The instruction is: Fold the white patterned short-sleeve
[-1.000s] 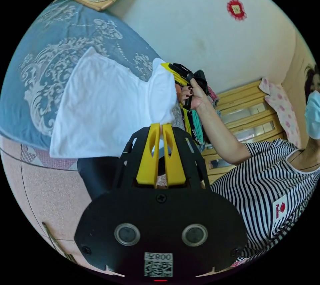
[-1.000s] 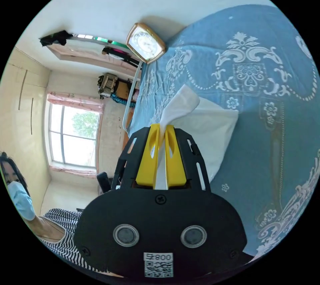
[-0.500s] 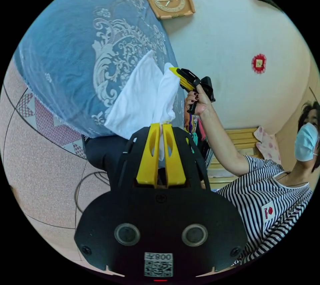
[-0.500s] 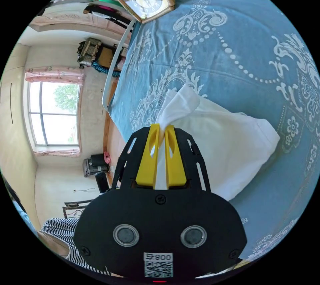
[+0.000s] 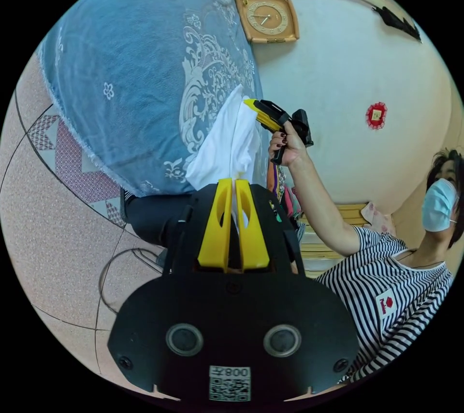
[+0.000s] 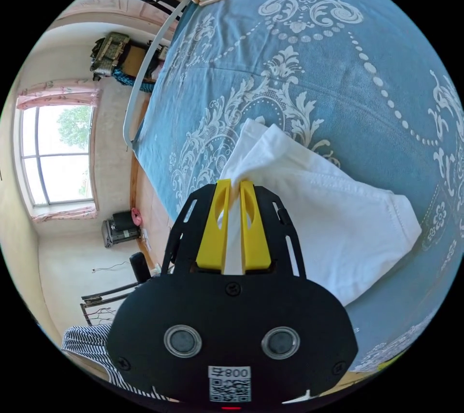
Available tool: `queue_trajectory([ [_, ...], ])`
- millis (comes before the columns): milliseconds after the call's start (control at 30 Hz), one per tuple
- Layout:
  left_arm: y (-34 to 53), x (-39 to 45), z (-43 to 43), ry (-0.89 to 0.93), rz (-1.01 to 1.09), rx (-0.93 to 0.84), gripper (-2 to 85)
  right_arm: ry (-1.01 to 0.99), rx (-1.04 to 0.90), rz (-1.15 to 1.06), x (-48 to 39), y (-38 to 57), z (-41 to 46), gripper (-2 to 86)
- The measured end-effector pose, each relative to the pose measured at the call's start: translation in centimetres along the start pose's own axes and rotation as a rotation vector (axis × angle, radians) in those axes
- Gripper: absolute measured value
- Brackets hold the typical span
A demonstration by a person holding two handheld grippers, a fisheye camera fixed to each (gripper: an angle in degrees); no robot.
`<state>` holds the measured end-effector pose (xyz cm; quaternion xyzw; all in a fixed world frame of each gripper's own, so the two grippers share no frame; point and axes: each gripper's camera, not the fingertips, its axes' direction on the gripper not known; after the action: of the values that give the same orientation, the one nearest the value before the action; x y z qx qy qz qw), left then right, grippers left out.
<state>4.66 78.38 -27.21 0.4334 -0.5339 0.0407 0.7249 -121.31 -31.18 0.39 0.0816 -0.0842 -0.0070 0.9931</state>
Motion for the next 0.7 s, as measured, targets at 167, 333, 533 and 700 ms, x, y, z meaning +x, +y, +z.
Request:
queue_trajectory([
  [167, 1.7, -3.2, 2.4, 0.019, -0.038, 0.017, 1.2, 0.043, -0.015, -0.017, -2.3, -1.4, -0.7, 3.7],
  [333, 3.1, -5.5, 4.5, 0.030, -0.066, 0.034, 1.2, 0.124, -0.045, -0.088, -5.7, -2.7, -1.9, 5.8],
  [533, 4.7, -7.2, 6.5, 0.028, -0.081, 0.054, 1.0, 0.138, -0.033, -0.153, -8.9, -2.7, -4.8, 6.8],
  [700, 5.8, -7.6, 8.3, 0.018, -0.074, 0.052, 0.9, 0.105, -0.016, -0.185, -10.2, -2.3, -7.4, 5.4],
])
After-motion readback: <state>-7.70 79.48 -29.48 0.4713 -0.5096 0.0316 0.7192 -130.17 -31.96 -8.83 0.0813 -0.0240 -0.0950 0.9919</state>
